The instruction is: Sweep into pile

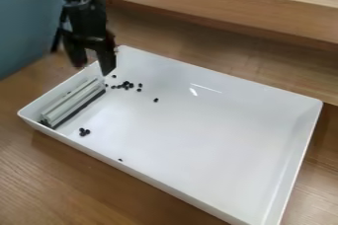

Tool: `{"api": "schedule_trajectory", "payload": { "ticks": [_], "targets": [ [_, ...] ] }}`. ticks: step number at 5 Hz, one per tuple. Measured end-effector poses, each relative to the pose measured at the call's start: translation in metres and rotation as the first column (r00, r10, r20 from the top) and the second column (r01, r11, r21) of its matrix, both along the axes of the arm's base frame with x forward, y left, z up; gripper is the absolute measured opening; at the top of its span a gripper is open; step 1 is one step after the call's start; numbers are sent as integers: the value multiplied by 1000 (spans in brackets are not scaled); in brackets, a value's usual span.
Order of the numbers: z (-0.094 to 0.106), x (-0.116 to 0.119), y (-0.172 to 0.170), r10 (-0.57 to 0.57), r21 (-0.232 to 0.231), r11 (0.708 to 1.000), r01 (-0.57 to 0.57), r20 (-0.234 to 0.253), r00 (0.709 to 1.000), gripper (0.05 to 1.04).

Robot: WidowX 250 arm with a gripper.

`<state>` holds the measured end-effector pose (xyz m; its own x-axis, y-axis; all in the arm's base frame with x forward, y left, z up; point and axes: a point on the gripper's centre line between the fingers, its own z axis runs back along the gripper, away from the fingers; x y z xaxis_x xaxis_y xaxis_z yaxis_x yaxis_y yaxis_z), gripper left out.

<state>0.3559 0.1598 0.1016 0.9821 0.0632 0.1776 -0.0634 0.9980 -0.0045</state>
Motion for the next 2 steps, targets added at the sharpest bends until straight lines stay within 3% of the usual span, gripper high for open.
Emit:
{"api": "schedule_trajectory", "payload": {
  "ticks": [2],
  "targets": [
    [10,6,-52,-87,-38,996,86,-46,995,999]
  ]
}}
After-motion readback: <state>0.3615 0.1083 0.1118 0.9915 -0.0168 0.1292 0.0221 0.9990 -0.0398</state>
